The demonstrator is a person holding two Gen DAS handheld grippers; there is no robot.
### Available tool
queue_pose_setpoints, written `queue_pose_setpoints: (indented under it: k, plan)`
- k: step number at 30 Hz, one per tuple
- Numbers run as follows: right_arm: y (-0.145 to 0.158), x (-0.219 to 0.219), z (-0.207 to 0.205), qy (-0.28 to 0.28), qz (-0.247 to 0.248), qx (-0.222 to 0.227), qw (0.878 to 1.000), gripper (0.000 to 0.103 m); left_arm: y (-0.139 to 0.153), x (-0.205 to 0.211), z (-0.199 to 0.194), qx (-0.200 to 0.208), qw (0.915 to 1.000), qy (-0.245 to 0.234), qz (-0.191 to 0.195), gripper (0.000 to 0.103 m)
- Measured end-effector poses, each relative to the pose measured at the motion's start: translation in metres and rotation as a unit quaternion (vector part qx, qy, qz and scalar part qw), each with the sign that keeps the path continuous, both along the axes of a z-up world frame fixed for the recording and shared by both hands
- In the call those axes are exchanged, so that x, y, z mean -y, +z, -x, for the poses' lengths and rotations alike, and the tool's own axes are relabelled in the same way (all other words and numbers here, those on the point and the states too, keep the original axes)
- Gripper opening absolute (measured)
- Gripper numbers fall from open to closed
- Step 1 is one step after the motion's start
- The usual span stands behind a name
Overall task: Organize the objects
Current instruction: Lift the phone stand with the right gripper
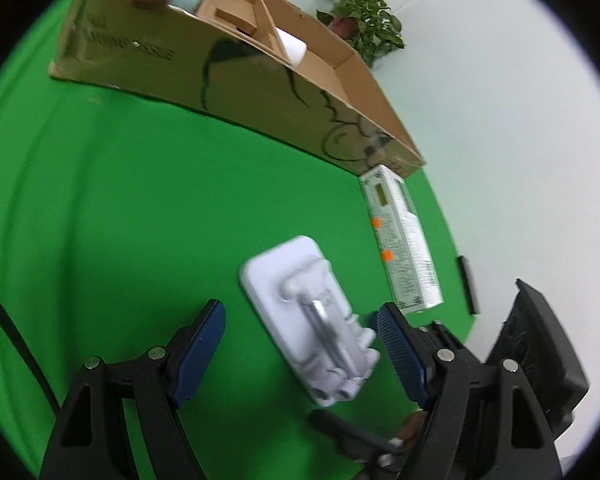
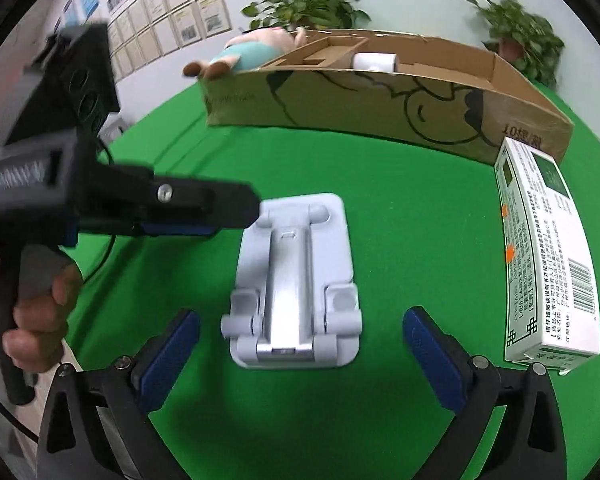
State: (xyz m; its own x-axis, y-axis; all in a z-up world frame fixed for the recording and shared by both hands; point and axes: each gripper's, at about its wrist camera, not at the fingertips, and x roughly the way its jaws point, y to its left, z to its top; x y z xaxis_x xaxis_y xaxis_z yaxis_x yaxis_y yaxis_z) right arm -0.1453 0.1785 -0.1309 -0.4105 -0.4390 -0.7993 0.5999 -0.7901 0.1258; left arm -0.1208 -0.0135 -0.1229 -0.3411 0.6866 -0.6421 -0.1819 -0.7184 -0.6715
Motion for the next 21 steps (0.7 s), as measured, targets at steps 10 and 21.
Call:
queue_pose_setpoints:
  k: [10, 21]
  plan:
    - [0.000, 0.024, -0.014, 0.014, -0.045, -0.041, 0.998, 0.066, -0.003, -0.006, -0.004, 0.017, 0.9996, 0.012, -0.019, 0.062]
    - [0.006, -0.003, -0.011, -0.039, 0.041, 0.045, 0.997, 0.065, -0.007, -0.004, -0.011, 0.031, 0.9991, 0.025, -0.015, 0.037]
